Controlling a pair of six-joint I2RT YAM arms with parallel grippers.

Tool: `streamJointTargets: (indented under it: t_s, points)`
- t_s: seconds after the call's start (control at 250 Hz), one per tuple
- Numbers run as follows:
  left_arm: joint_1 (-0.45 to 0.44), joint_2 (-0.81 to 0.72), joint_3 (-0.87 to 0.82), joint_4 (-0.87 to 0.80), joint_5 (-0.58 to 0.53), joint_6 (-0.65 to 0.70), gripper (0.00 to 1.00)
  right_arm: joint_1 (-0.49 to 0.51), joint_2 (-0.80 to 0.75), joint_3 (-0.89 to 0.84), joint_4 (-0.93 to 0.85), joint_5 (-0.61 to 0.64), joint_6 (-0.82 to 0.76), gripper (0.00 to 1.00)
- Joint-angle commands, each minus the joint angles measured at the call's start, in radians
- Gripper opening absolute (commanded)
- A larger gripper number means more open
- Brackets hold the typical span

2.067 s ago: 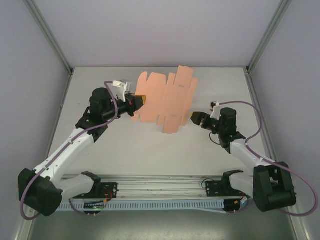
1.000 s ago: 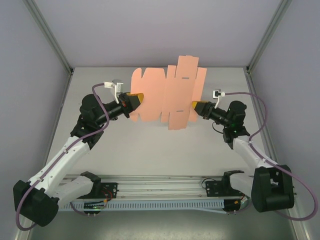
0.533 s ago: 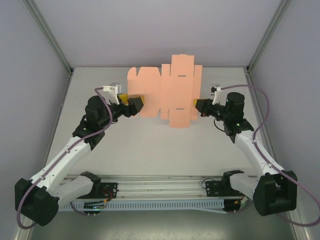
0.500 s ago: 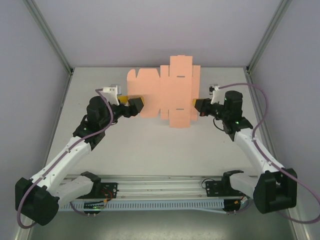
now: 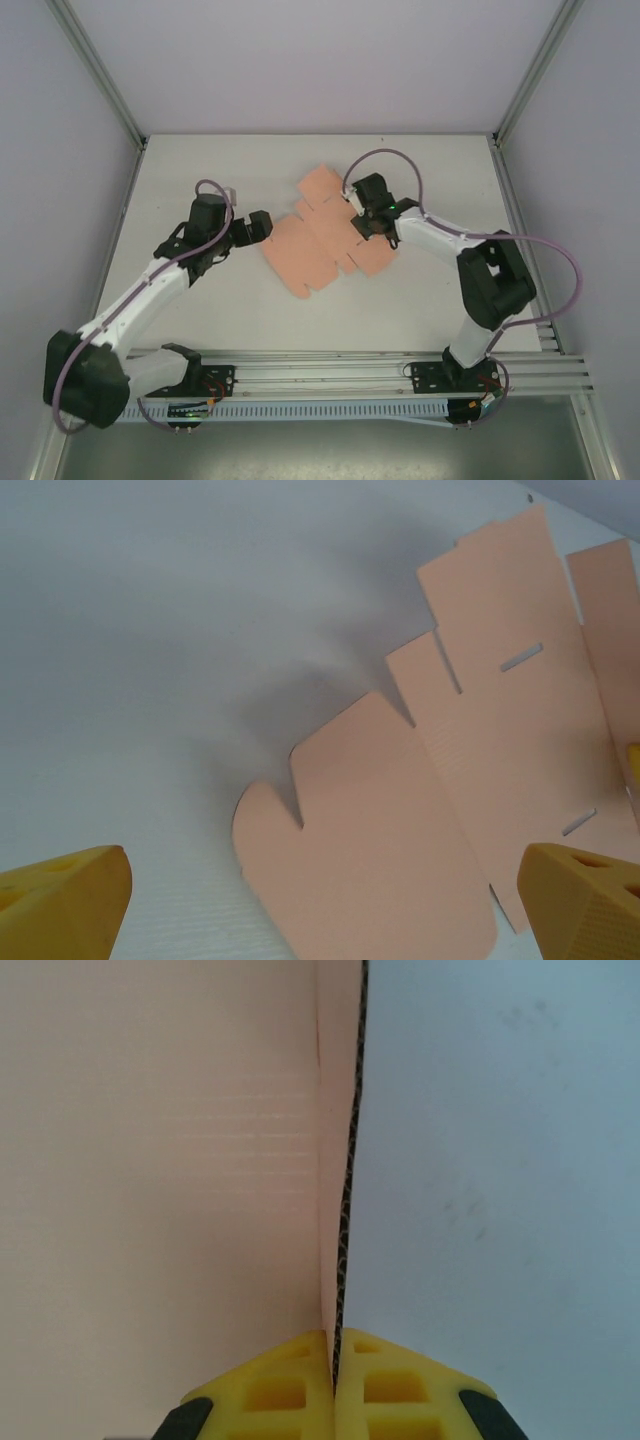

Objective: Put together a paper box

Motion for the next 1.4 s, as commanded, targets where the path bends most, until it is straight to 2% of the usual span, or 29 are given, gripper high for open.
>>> streamJointTargets:
  t_s: [0.0,0.096,0.164,0.288,0.608,0.811,1.183,1.299,1.395]
  points:
    - [0.047,0.098,0.072,0.123,0.2,-0.011,0.99,0.03,0.037,0.004,0.192,0.225,-0.295,0.0]
    - [0.078,0.186,0.124,0.21,0.311,-0.029,0.99,0.048,0.034,-0.059,0.342,0.169,-0.444,0.0]
    - [0.085,0.243,0.177,0.254,0.377,-0.021,0.98,0.059,0.035,-0.078,0.385,0.125,-0.483,0.0]
    - [0.086,0.356,0.309,0.232,0.447,-0.008,0.98,0.081,0.031,-0.081,0.402,0.067,-0.498,0.0]
    - [0.086,0.622,0.597,0.241,0.687,0.017,0.98,0.109,0.041,-0.072,0.405,0.05,-0.504,0.0]
    - [0.075,0.756,0.726,0.177,0.819,0.053,0.98,0.114,0.039,-0.071,0.412,0.053,-0.508,0.0]
    - [0.018,0.714,0.621,0.206,0.823,0.061,0.98,0.116,0.042,-0.025,0.396,0.087,-0.421,0.0]
    - [0.002,0.698,0.595,0.189,0.772,0.048,0.98,0.116,0.041,-0.007,0.401,0.127,-0.385,0.0]
    - [-0.006,0.667,0.539,0.255,0.763,0.002,0.98,0.116,0.042,0.013,0.378,0.138,-0.343,0.0]
